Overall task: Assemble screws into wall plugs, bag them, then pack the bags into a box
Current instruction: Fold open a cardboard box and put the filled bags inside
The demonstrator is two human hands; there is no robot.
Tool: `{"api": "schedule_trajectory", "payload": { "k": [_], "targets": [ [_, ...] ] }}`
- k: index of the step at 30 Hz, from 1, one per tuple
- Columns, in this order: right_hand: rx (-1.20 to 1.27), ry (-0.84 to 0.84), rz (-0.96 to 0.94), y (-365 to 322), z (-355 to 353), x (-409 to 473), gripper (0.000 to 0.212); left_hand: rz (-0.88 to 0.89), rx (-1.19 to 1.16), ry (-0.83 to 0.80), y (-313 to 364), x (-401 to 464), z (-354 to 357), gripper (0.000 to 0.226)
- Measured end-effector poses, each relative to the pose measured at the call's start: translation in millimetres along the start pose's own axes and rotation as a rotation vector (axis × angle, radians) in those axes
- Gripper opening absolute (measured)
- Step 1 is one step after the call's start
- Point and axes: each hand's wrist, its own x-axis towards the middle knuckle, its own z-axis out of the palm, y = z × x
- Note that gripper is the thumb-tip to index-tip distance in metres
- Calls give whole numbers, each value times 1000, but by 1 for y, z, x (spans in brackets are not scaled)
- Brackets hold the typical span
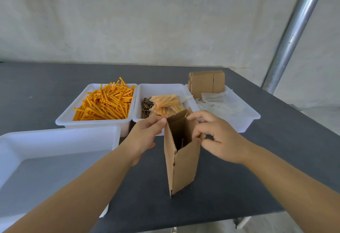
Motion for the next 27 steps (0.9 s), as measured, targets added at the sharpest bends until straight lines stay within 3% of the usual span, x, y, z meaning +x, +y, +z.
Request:
{"api": "schedule_trajectory", "payload": {
  "k": [2,6,8,11,16,18,24,27],
  "targets": [
    [92,-58,72,-3,-3,-3,22,45,72,-10,-3,4,-4,18],
    [176,-215,150,-4,-9,-8,21,203,88,-123,3,13,-14,54],
    [149,-230,154,-3,-10,-7,16,286,157,-175,8,18,-19,46],
    [110,-151,176,-2,-7,-1,37,339,338,-177,11,20,-25,32],
    [-17,2,174,4,9,4,19,485,561,-168,11,18,-32,18],
    [-58,56,197,4,13,4,24,565,644,-212,12,17,-35,14],
    [-123,228,167,-1,21,9,82,624,774,-300,22,22,-34,21],
    [-155,249,94,-7,30,11,69,542,692,-318,22,26,-28,32]
  ]
}}
